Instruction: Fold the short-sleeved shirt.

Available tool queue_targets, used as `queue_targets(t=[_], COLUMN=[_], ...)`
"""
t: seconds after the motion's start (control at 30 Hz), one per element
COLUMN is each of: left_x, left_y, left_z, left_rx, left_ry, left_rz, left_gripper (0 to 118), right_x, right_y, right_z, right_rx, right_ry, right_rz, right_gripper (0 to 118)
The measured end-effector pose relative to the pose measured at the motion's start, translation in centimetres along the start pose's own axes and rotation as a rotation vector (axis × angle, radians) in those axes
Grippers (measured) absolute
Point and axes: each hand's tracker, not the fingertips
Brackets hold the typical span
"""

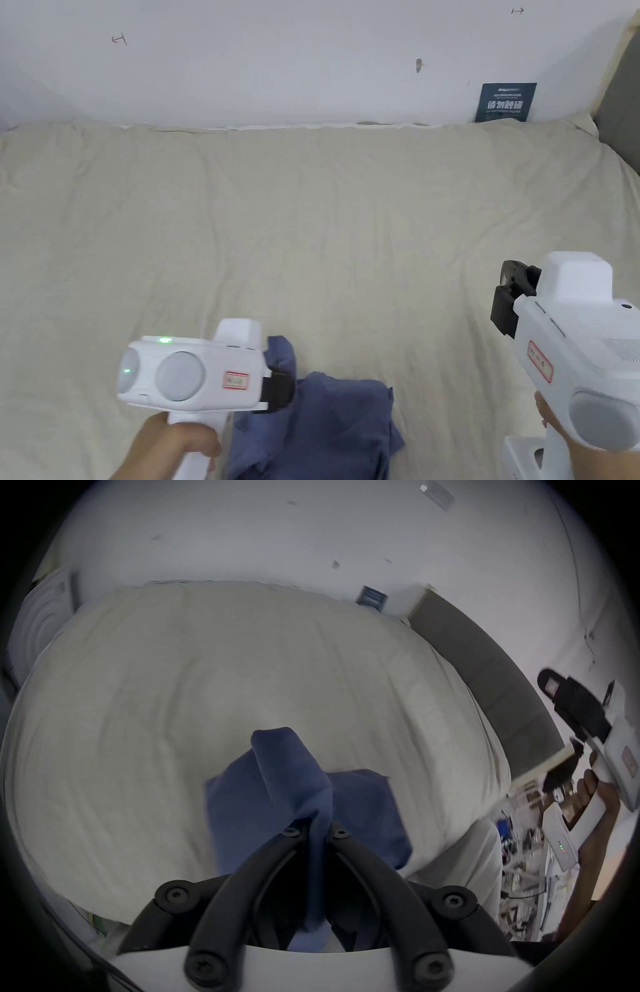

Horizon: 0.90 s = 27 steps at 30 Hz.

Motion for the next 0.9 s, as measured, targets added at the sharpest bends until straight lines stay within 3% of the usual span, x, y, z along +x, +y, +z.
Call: queue_targets(t=[0.23,0.3,0.33,0.37,0.4,0.43,0.47,0.5,0.67,0.73,0.8,0.87,0.9], left_x=[4.9,6.0,6.4,6.6,6.8,6.9,7.0,7.1,6.5,6.0,5.1,4.1,3.8], left_y=[0.0,-0.4,-0.6,-0.8,-0.9,-1.0,-1.1,-1.1,-0.4,-0.7,-1.0,-1.6,-1.8], left_z=[-9.3,-10.9,-11.2,-11.1,-11.0,-10.6,-10.2,-9.5,-4.2,-2.3,-0.9,-0.3,-0.3], left_rx=[-0.152,-0.179,-0.173,-0.168,-0.161,-0.159,-0.156,-0.129,0.147,0.259,0.355,0.413,0.411], left_ry=[0.023,0.043,0.044,0.014,-0.036,-0.067,-0.088,-0.087,0.013,0.063,0.118,0.153,0.171], left_rz=[-0.024,-0.062,-0.066,-0.076,-0.064,-0.048,-0.044,-0.041,-0.092,-0.114,-0.104,-0.104,-0.103], left_gripper=[9,15,25,46,80,103,116,118,108,96,69,28,0], right_x=[2.4,2.9,3.0,3.2,3.3,3.3,3.3,3.2,2.8,2.4,2.1,1.9,1.8], right_y=[-0.3,-0.3,-0.3,-0.4,-0.4,-0.4,-0.4,-0.3,-0.2,-0.1,0.0,0.0,0.0], right_z=[0.9,1.0,1.0,1.0,1.0,1.1,1.1,1.1,1.1,1.1,1.2,1.2,1.2], right_rx=[0.0,-0.004,-0.006,-0.007,-0.007,-0.007,-0.007,-0.007,-0.001,0.002,0.005,0.006,0.006], right_ry=[-0.055,-0.068,-0.072,-0.075,-0.079,-0.081,-0.083,-0.082,-0.077,-0.072,-0.065,-0.059,-0.055], right_rz=[-0.017,-0.013,-0.011,-0.011,-0.011,-0.012,-0.013,-0.014,-0.02,-0.019,-0.015,-0.013,-0.013], right_gripper=[2,2,2,2,2,2,2,2,2,2,2,2,2])
